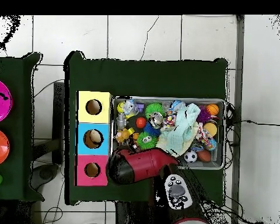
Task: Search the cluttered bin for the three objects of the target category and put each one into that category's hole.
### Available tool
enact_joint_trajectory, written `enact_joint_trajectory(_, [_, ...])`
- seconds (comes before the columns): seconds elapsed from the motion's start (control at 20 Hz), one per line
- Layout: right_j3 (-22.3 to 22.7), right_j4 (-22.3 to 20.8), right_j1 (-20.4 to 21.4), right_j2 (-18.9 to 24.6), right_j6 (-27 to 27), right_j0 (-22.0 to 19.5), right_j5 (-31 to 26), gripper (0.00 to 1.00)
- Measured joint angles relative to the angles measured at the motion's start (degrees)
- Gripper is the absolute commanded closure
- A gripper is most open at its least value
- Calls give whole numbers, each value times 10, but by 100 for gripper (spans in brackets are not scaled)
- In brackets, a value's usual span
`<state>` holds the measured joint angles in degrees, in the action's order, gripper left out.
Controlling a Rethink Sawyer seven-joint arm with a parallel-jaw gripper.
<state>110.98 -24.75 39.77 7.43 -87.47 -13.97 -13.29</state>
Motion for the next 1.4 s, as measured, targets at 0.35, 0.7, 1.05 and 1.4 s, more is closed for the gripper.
enact_joint_trajectory(0.35, [0, 4, -10, 0, 0, 5, 2, 0])
enact_joint_trajectory(0.7, [0, 4, -14, 0, 0, 5, 2, 0])
enact_joint_trajectory(1.05, [0, 4, -15, 0, 0, 5, 2, 0])
enact_joint_trajectory(1.4, [-7, 8, -17, 0, 0, 8, 2, 0])
